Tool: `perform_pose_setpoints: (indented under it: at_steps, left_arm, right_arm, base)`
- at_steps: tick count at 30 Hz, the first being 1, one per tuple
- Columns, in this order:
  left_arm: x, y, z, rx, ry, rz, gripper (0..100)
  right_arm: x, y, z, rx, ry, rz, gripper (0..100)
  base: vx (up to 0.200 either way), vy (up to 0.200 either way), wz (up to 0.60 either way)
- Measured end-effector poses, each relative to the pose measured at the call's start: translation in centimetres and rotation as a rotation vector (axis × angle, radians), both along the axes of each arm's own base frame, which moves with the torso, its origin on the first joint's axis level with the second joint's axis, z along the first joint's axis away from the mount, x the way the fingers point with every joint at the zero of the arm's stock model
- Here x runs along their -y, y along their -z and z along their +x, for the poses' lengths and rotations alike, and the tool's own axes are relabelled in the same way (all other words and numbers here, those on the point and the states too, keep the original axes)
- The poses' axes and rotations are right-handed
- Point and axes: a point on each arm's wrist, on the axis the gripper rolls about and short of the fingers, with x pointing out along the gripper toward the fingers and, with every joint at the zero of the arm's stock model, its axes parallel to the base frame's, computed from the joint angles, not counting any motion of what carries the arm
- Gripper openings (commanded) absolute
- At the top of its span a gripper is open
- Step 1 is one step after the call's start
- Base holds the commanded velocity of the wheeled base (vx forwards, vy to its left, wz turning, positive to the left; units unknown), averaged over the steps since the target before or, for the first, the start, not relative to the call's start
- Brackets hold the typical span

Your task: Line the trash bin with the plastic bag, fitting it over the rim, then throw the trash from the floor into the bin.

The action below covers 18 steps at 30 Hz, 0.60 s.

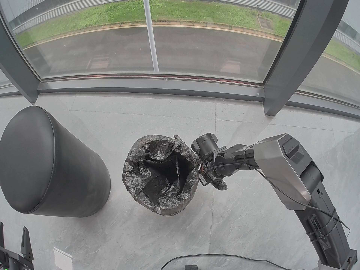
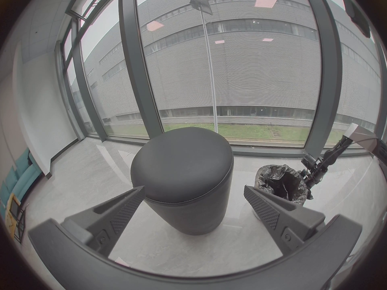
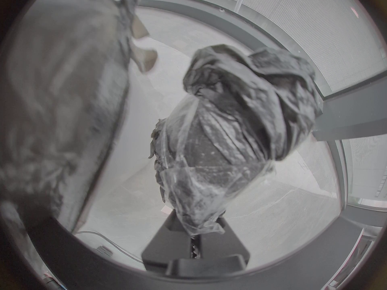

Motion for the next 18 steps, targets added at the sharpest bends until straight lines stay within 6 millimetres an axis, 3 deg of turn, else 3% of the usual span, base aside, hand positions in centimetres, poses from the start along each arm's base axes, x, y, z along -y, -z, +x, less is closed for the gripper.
perform_pose_setpoints:
  at_steps: [9,18]
  left_arm:
    - [0.1,-0.7,-0.1,0.076,0.047,0.033,100]
    - [0.2,-0.4,-0.1,0.091,0.122,-0.184,100]
  right_arm:
    - [-0.5,-2.6,-0.4,0.048,-0.039,-0.019,0]
    - [-0.6,-5.8,-0.9,0.097,-0.067,-0.014,0]
  base:
    - [0.000,0.000,0.00]
    - [0.000,0.000,0.00]
